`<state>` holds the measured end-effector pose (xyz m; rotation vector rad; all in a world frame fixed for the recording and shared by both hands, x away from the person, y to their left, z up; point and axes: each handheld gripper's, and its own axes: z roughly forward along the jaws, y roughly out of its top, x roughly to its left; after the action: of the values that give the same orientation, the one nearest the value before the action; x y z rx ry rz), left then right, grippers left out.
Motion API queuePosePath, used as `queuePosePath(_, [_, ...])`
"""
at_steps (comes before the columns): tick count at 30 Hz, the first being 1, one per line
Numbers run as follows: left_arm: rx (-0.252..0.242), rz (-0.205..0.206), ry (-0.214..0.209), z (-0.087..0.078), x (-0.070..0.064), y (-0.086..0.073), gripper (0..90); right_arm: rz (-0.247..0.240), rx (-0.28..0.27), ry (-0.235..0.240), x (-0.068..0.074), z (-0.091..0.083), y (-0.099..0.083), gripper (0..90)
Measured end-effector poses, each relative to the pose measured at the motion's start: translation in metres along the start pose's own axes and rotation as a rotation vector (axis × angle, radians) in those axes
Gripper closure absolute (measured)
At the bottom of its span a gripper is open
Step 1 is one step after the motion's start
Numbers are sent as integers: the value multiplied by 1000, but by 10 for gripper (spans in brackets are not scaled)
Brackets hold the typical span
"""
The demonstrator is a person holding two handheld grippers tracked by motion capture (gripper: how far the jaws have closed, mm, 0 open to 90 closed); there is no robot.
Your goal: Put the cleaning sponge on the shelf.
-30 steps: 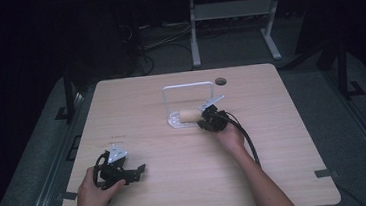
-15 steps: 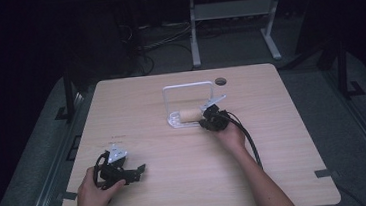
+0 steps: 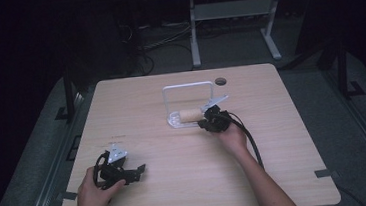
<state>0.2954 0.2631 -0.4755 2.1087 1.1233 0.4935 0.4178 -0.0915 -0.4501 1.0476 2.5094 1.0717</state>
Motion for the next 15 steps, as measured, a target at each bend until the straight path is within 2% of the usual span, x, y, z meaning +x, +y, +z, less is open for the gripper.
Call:
queuePosePath(3, [-1,-1,1,0,0,0,126,-8,-5,-1,1,-3,-1,808])
queuePosePath(6, [-3,-2,1,0,0,0,127,-11,-12,-4,3,-9,-3,717])
queuePosePath(7, [-3,-2,1,0,0,0,127,-11,-12,-4,3,-9,-3,717])
queuePosePath(13, [-2,-1,1,0,0,0,127,1,-26,-12,3,-21,-9,527])
queuePosePath(15, [-1,-1,2,0,0,0,127,9,-23,-14,3,-22,-10,503])
